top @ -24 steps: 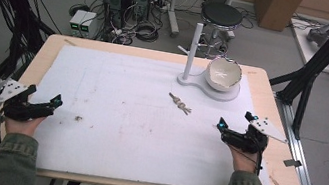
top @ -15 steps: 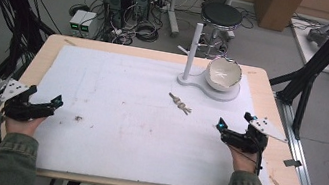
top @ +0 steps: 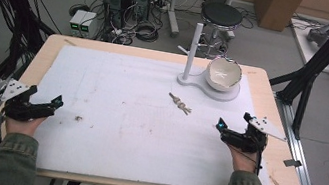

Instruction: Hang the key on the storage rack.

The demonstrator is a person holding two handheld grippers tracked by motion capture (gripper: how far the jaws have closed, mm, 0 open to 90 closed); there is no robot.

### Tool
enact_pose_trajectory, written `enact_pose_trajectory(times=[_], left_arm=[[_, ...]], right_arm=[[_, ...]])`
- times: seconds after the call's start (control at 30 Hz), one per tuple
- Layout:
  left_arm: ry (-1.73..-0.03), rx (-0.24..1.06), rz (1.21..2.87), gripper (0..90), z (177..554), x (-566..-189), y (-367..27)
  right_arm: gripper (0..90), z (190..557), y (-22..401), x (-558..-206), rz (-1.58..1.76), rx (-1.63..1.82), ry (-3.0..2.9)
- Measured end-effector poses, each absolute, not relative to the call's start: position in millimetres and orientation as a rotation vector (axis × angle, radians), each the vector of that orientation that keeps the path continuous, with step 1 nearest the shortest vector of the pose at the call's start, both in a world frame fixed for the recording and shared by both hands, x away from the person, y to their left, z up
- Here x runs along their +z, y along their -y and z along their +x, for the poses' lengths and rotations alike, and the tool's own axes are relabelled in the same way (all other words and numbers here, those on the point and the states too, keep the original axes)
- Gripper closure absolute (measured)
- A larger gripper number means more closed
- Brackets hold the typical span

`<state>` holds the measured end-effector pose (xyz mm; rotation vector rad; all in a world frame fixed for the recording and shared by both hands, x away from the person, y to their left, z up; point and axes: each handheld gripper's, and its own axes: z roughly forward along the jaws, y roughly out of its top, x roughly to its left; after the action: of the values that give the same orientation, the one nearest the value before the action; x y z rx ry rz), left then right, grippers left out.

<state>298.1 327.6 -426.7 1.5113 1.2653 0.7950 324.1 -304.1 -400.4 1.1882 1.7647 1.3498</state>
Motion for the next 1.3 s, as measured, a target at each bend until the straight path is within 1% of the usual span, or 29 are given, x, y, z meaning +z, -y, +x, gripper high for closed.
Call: enact_pose_trajectory(times=[0.23, 0.6, 1.3], left_arm=[[-1.264, 0.797, 1.519, 1.7, 298, -427, -328], [-1.270, 0.800, 1.515, 1.7, 298, -427, -328], [-1.280, 0.802, 1.523, 1.7, 299, -428, -329]], right_arm=[[0.5, 329, 303, -391, 1.205, 1.341, -1.796], [0.5, 348, 281, -380, 1.160, 1.296, -1.905], [0.6, 382, 250, -372, 1.117, 1.227, -2.081]])
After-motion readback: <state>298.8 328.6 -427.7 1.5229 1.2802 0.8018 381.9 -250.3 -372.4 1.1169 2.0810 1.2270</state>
